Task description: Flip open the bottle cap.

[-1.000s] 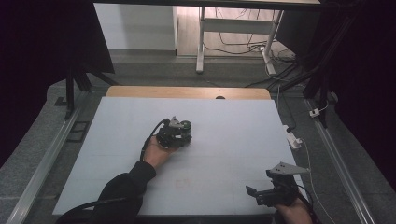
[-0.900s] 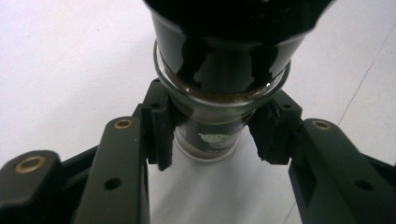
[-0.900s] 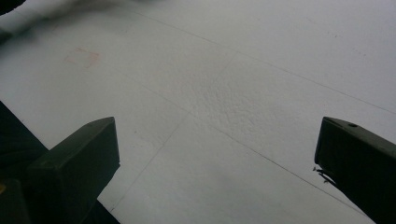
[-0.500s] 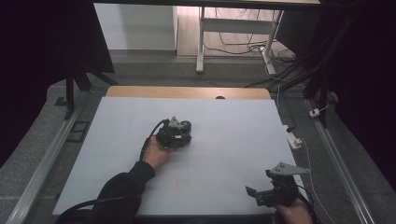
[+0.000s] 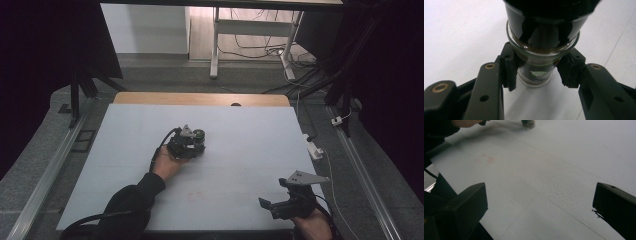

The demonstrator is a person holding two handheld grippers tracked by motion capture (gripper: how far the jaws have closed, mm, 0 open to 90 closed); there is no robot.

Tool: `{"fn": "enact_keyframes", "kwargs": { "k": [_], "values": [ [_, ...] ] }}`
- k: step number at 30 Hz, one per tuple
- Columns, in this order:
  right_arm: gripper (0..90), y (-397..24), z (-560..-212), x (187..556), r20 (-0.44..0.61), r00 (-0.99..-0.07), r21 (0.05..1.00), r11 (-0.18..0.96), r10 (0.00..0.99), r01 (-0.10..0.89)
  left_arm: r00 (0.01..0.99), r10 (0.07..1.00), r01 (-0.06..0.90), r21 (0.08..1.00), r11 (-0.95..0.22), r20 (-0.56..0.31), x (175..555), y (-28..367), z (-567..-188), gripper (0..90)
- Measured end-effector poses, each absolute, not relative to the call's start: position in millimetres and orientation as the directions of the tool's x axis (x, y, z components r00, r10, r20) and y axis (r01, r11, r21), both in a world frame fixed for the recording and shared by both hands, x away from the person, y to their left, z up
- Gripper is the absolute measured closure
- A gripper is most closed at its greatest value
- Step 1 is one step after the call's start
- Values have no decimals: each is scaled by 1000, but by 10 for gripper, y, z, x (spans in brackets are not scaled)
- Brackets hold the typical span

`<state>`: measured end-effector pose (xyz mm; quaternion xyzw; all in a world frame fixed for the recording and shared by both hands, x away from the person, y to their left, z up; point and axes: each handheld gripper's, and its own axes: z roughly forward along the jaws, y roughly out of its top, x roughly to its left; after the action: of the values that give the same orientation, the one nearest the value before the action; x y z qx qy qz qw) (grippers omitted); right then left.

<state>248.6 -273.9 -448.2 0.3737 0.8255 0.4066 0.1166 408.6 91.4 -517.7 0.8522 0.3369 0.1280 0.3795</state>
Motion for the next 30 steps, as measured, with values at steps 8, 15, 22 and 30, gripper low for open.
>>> {"fn": "enact_keyframes", "kwargs": {
  "k": [8,15,22,30],
  "values": [
    [0,-2578,-4448,2538,101,-718,757,415,688,505,741,670,472,734,-487,-32,4081,913,-5181,537],
    [0,-2464,-4423,2613,116,-744,777,407,658,480,743,669,471,737,-485,-35,4082,916,-5187,537],
    [0,-2288,-4400,2677,109,-772,792,415,626,448,746,665,469,736,-489,-33,4085,918,-5186,538],
    [0,-2133,-4370,2790,92,-790,810,416,606,413,751,660,464,734,-495,-29,4088,919,-5185,538]
  ]
}}
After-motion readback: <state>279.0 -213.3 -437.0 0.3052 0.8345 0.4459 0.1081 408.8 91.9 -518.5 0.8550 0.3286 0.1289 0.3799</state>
